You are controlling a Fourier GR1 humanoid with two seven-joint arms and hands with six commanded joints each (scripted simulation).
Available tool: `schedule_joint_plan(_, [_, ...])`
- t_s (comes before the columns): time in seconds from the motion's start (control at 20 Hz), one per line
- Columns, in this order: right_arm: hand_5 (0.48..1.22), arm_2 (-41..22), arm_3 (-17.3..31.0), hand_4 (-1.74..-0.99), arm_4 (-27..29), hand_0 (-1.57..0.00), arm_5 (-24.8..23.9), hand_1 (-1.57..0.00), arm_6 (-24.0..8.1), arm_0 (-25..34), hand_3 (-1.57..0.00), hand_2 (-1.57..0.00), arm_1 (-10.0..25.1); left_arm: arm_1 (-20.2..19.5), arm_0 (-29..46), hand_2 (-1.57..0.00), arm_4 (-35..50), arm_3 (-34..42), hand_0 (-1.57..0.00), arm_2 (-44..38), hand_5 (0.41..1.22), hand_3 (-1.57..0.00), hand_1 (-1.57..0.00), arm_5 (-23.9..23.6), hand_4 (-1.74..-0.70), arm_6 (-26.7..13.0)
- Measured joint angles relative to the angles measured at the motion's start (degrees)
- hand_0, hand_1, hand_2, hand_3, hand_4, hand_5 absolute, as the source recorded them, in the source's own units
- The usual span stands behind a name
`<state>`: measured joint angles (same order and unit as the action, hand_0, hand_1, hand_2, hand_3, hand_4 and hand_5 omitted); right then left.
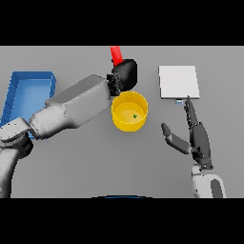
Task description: Pick up the red beaker and tilt it to pour out 1 green nut into yellow bowl. Pick up the yellow bowl and place it on the metallic measuring scale.
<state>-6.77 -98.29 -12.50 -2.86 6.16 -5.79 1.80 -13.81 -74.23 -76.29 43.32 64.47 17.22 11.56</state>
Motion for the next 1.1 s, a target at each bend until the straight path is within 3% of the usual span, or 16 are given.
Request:
schedule_joint_plan(0.25, [0.563,0.41,0.19,-1.135,0.46,0.0,0.09,0.0,-0.74,0.16,0.0,0.0,0.13,-0.89,-9.81,-1.57,-2.92,-2.43,-1.57,1.03,1.221,-1.57,-1.57,-0.58,-1.73,4.29])
schedule_joint_plan(0.45, [0.554,-0.4,0.15,-1.128,-0.43,0.0,-0.1,0.0,0.14,-0.01,0.0,0.0,-0.24,-4.58,-16.22,-1.57,-0.19,-7.87,-1.57,-5.62,1.221,-1.57,-1.57,-3.59,-1.72,3.62])
schedule_joint_plan(0.65, [0.572,-0.12,0.84,-1.102,1.22,0.0,1.4,0.0,1.3,0.74,0.0,0.0,0.17,-7.28,-21.8,-1.57,7.36,-17.49,-1.57,-17.52,1.221,-1.52,-1.57,-1.81,-1.73,-1.67])
schedule_joint_plan(0.85, [0.582,-0.42,1.25,-1.116,1.2,0.0,1.64,0.0,0.96,1.68,0.0,0.0,0.2,-13.72,-21.21,-1.57,23.8,-25.76,-1.57,-36.65,1.221,-1.52,-1.57,1.12,-1.74,-7.43])
schedule_joint_plan(0.95, [0.595,-0.52,1.12,-1.118,1.04,0.0,1.9,0.0,2.33,1.03,0.0,0.0,0.75,-17.34,-18.93,-1.57,30.59,-28.84,-1.57,-43.76,1.221,-1.54,-1.57,-0.1,-1.74,-7.91])
schedule_joint_plan(1.1, [0.614,0.06,2.07,-1.132,0.43,0.0,1.68,0.0,-0.47,3.07,0.0,0.0,1.91,-20.7,-13.18,-1.57,38.64,-31.11,-1.57,-51.42,1.221,-1.55,-1.57,-4.21,-1.74,-10.64])
